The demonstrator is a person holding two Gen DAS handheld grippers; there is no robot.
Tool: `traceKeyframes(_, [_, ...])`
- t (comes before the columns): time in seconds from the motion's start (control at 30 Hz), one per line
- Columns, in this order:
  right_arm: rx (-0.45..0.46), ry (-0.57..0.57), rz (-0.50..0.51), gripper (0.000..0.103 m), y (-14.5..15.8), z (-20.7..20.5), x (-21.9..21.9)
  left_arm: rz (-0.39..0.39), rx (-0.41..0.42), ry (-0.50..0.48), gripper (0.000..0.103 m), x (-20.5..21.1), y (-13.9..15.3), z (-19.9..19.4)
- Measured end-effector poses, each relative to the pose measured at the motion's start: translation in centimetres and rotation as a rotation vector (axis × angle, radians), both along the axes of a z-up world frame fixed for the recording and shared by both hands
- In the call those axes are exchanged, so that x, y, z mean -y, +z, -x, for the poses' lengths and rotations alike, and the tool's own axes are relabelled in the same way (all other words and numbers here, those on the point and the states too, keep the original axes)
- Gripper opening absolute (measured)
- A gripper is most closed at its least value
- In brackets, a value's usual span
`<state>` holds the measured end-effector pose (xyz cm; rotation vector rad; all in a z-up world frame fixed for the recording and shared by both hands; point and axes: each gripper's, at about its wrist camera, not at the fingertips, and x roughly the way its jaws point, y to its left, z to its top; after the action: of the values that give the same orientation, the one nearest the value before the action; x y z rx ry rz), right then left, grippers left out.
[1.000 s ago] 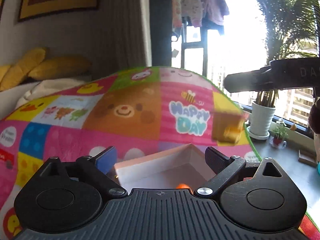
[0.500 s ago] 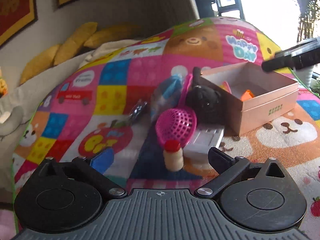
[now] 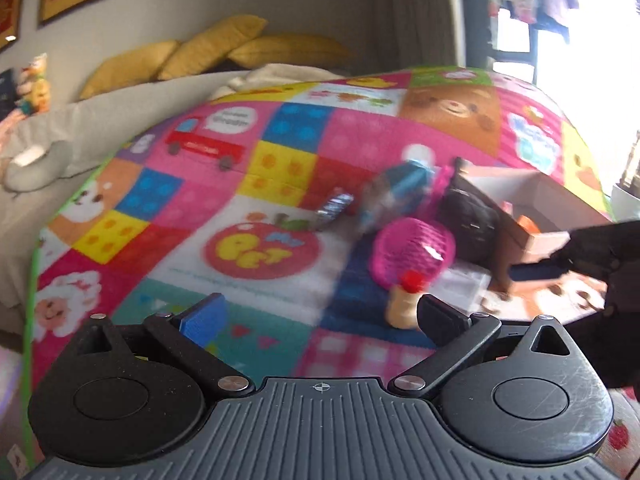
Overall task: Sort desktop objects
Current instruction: 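Drop the orange bowl into the pink box with the left gripper while the right places the container there, then grasp the white plastic tray with the left gripper and lift it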
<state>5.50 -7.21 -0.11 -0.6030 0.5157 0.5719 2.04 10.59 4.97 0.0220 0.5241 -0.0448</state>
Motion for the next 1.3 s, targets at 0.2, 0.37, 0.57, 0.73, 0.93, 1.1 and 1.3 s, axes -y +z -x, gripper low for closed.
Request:
traceKeyframes(0.2, [-0.003, -0.117, -0.119, 0.054, 2.2, 1.6, 5.9, -0.055, -0.025, -0.28, 0.088, 6.7, -1.4, -1.1])
traceKeyframes(0.37, [0.021, -0.261, -0.232, 0.064, 3.7, 2.9, 11.4, -0.127, -0.068, -0.325, 0.091, 10.5, -3.0, -3.7])
traceKeyframes(0.57, [-0.004, -0.306, -0.315, 0.067, 3.1, 3.8, 14.2, -0.114, -0.171, -0.216, 0.075, 9.7, -4.5, -8.4])
traceKeyframes(0.73, [-0.038, -0.324, -0.367, 0.072, 2.1, 3.7, 14.7, -0.08, -0.182, -0.215, 0.06, 9.6, -4.2, -8.6])
traceKeyframes(0.93, [-0.045, -0.343, -0.382, 0.081, 1.8, 4.3, 15.2, -0.096, -0.138, -0.35, 0.053, 10.7, -2.1, -2.9])
traceKeyframes(1.1, [-0.032, -0.364, -0.388, 0.091, 2.1, 4.6, 15.8, -0.029, -0.152, -0.571, 0.055, 13.3, -1.6, 1.6])
traceKeyframes(1.3, [-0.01, -0.372, -0.41, 0.103, 3.0, 5.2, 16.2, -0.105, -0.052, -0.493, 0.078, 13.5, -1.3, 2.2])
